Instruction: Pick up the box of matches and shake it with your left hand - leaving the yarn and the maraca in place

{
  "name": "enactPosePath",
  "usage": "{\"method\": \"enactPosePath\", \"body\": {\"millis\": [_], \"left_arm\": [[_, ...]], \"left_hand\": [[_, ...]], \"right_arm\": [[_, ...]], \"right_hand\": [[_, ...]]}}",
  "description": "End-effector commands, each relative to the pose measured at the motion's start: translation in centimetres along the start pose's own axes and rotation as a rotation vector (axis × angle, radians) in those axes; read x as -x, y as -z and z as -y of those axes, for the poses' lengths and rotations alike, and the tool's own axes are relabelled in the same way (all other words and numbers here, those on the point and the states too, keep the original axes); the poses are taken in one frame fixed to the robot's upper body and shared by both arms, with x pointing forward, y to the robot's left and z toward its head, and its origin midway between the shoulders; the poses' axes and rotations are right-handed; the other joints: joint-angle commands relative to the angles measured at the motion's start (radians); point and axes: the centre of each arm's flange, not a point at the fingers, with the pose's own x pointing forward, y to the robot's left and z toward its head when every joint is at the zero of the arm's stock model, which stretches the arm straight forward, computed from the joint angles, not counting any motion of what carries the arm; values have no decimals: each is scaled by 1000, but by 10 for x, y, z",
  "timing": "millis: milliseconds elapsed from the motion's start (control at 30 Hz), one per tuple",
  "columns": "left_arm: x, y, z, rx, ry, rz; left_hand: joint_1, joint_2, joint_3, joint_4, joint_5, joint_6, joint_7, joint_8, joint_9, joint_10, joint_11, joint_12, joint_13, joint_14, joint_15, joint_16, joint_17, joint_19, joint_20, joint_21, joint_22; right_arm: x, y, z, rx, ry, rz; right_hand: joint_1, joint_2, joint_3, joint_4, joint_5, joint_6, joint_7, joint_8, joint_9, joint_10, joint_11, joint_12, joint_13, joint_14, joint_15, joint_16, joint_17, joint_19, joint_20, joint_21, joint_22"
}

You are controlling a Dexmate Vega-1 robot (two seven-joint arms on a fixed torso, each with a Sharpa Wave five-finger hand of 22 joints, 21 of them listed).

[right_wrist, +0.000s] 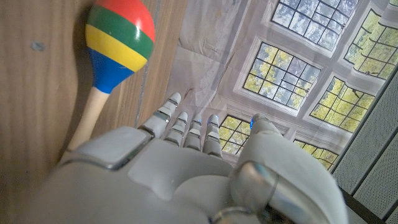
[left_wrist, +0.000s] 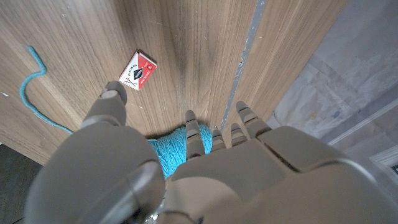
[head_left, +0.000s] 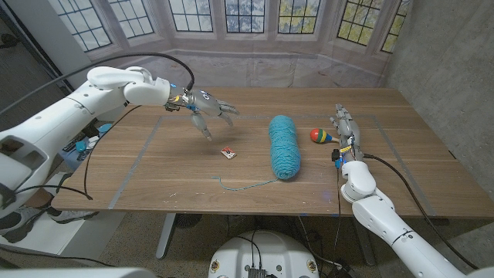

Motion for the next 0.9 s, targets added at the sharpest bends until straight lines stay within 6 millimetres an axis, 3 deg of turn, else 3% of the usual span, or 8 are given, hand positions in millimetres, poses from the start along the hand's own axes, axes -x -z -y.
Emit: {"method": "enactPosePath", "body": {"millis": [33,900], "left_arm": [[-10,-4,3,-10,-15,34],[-24,-23,15,-4,-5,69]], "left_hand": [[44,32,-6,-2,10,20,2,4,1,14,1,9,4,11,-1,8,4,15,-1,0,2],[82,48,-1,-5,6,91,3,15,5,42,-2,15,5,43,-15,11,4,38,-5,-1,3]], "right_arm": [[-2,1,-1,-2,1,-1],[-9,8,6,-14,-11,-13]], "right_hand": [[3,6,4,-3,1,6,1,7,4,1,4,3,3,11,-20,7,3,10,-69,5,2],[2,8,6,-7,0,12,4,7,4,5,4,5,3,12,-21,8,4,14,-69,5,2]]}}
